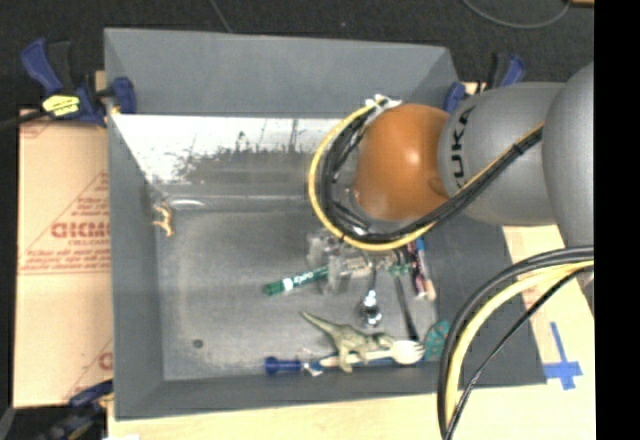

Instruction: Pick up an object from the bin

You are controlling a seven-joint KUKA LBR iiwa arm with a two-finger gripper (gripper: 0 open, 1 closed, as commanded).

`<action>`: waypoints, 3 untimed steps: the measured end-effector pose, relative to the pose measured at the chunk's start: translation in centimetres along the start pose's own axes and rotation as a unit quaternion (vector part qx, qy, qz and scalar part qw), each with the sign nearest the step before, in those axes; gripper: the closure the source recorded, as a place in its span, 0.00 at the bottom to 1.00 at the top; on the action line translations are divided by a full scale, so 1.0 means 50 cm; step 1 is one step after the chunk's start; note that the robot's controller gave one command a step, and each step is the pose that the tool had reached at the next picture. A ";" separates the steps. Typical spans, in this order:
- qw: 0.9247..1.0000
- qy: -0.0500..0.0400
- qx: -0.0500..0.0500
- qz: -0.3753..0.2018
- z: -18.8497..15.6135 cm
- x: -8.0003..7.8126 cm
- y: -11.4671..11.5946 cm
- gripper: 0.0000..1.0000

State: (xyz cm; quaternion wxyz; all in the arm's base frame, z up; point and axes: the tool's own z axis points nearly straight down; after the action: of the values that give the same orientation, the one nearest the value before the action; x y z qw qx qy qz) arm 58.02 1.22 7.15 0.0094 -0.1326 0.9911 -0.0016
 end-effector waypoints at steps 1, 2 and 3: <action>1.000 0.000 0.000 0.000 0.000 0.000 0.002 1.00; 1.000 0.003 -0.001 0.001 -0.039 0.003 0.002 1.00; 1.000 -0.001 0.001 0.002 -0.092 -0.002 -0.001 1.00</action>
Offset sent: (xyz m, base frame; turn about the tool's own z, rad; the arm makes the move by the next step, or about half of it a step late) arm -0.0002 -0.0005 0.0463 0.0004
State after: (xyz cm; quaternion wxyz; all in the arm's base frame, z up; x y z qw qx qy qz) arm 58.03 1.19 11.75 0.0104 -0.1310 0.9913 -0.0021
